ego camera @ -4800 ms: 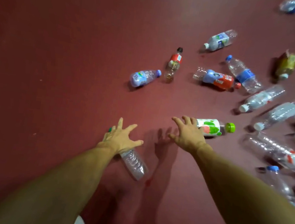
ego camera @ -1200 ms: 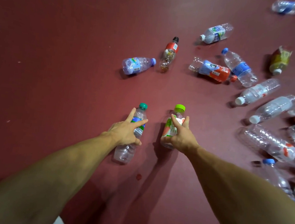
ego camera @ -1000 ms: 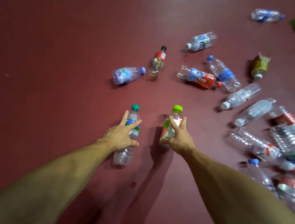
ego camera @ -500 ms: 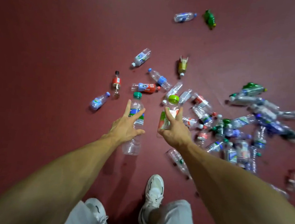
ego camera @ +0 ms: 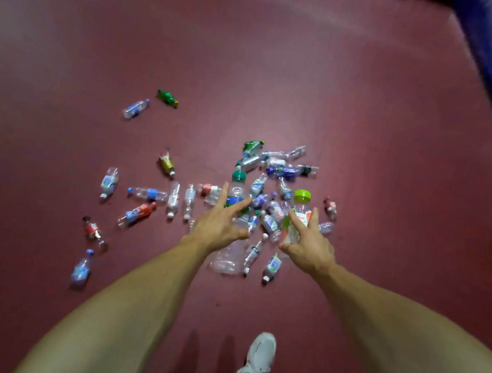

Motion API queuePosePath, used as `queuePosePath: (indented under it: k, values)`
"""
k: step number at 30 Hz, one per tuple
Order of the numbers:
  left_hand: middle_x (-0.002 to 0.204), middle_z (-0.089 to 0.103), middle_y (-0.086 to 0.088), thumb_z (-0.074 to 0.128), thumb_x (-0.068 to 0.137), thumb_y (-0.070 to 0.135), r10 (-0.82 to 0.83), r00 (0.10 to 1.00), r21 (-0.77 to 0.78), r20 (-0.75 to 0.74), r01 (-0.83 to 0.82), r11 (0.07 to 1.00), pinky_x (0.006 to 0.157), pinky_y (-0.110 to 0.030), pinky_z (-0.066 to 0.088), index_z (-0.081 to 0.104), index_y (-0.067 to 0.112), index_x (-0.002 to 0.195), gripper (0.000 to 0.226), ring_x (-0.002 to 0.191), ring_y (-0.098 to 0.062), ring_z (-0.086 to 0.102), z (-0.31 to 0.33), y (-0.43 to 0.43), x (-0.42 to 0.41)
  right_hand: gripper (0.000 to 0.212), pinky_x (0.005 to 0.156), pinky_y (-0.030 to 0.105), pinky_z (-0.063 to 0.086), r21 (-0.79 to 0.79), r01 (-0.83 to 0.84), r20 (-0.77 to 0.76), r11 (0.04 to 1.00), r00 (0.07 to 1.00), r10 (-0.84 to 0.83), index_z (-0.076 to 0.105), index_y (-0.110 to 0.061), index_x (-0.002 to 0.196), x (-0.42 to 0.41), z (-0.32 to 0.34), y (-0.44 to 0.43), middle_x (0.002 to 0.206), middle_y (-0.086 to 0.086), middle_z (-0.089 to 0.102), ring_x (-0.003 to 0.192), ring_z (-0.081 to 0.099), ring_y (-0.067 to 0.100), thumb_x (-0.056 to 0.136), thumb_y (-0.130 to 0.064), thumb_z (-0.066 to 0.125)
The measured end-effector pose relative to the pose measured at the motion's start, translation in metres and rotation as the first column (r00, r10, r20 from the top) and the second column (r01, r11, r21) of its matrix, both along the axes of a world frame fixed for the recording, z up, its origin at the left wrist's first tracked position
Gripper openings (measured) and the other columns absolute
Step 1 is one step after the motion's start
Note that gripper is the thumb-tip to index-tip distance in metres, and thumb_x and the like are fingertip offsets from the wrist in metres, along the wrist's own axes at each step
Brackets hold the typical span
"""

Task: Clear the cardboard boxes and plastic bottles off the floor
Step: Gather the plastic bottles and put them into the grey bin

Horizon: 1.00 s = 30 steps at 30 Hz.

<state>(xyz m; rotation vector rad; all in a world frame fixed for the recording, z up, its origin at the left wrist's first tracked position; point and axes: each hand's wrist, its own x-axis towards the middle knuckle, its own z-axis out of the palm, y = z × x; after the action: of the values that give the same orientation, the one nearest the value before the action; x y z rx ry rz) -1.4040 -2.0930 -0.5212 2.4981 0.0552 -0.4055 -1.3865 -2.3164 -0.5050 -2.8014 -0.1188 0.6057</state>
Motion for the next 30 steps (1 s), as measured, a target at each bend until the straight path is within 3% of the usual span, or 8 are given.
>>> queuePosePath:
  k: [7, 17, 23, 30]
  values:
    - [0.165, -0.021, 0.006, 0.072, 0.083, 0.053, -0.366, 0.927, 0.056, 0.081, 0.362, 0.931, 0.101, -0.041, 0.046, 0.031, 0.047, 0.152, 0.08, 0.135, -0.028, 0.049, 0.054, -0.189, 0.015, 0.085, 0.109, 0.037, 0.037, 0.019, 0.389, 0.07, 0.921, 0.918, -0.389, 0.018, -0.046, 0.156, -0.067, 0.069, -0.197, 0.167, 0.002, -0.016, 0.139, 0.043, 0.035, 0.087, -0.041, 0.069]
    - [0.166, -0.018, 0.004, 0.07, 0.084, 0.055, -0.716, 0.693, 0.097, 0.077, 0.71, 0.698, 0.106, -0.041, 0.043, 0.028, 0.047, 0.152, 0.08, 0.139, -0.031, 0.044, 0.086, -0.538, -0.042, 0.091, 0.109, 0.036, 0.038, -0.038, 0.698, 0.048, 0.715, 0.716, -0.697, 0.015, -0.046, 0.157, -0.204, 0.091, -0.493, 0.166, 0.003, -0.018, 0.137, 0.046, 0.037, 0.086, -0.044, 0.072]
    - [0.166, -0.017, 0.007, 0.067, 0.085, 0.058, -0.866, 0.492, 0.197, 0.087, 0.844, 0.499, 0.097, -0.038, 0.046, 0.025, 0.052, 0.151, 0.078, 0.134, -0.029, 0.049, 0.109, -0.719, -0.091, 0.09, 0.11, 0.037, 0.036, 0.009, 0.859, 0.087, 0.513, 0.51, -0.856, 0.015, -0.048, 0.156, -0.295, 0.115, -0.628, 0.166, 0.002, -0.019, 0.138, 0.044, 0.038, 0.087, -0.045, 0.072]
    - [0.166, -0.018, 0.007, 0.067, 0.086, 0.056, -0.98, 0.159, 0.246, 0.121, 0.952, 0.184, 0.096, -0.037, 0.047, 0.025, 0.051, 0.152, 0.078, 0.133, -0.029, 0.051, 0.119, -0.912, -0.173, 0.09, 0.112, 0.038, 0.034, 0.029, 0.965, 0.119, 0.262, 0.257, -0.959, 0.016, -0.048, 0.156, -0.391, 0.119, -0.76, 0.166, 0.001, -0.019, 0.141, 0.039, 0.036, 0.086, -0.043, 0.073]
